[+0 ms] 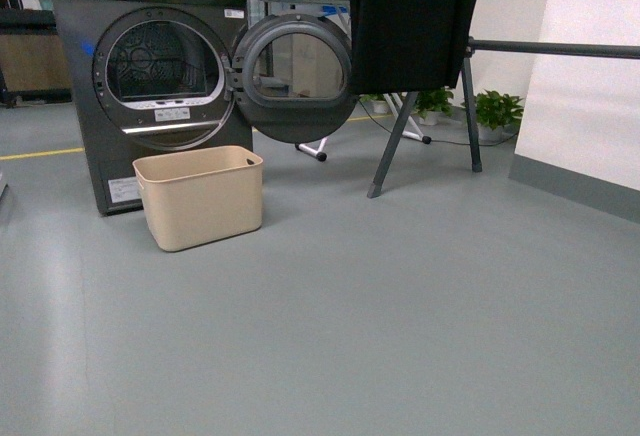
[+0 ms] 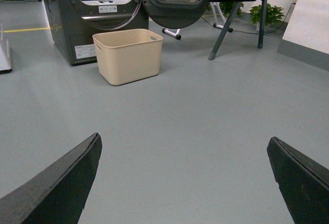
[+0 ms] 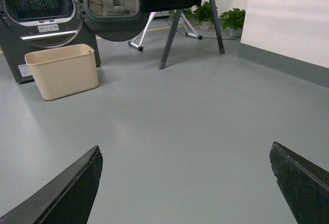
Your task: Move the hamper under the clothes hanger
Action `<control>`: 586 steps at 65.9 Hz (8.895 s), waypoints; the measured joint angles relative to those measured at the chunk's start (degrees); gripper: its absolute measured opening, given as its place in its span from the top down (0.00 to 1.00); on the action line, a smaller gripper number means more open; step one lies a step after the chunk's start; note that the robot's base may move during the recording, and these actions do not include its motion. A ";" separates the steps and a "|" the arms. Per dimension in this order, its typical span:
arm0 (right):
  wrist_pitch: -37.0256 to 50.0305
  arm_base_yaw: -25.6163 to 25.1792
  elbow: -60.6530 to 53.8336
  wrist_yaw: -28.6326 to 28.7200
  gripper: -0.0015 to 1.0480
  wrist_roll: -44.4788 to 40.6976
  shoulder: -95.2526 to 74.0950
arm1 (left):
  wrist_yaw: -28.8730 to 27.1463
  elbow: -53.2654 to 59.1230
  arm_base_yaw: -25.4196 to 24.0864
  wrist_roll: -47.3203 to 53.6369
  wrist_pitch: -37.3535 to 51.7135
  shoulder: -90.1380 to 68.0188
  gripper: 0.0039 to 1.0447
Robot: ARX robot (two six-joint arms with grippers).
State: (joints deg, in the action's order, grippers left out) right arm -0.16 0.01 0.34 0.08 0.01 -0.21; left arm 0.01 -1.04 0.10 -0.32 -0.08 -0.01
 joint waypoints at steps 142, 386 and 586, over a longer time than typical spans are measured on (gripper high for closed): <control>0.00 0.00 0.00 -0.04 0.08 0.00 0.00 | 0.02 0.00 0.00 0.02 -0.07 -0.15 0.06; 10.01 15.93 56.63 -0.24 0.08 -7.19 -110.75 | -1.79 -56.22 -1.46 -11.13 9.07 -110.84 0.06; 12.81 9.14 72.96 -5.33 0.95 1.33 -137.39 | 0.63 -65.90 7.54 -2.62 11.26 -130.18 0.96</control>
State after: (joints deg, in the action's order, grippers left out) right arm 12.64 9.15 73.30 -5.26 1.34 -137.60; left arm 0.64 -66.94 7.64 -2.94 11.18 -130.19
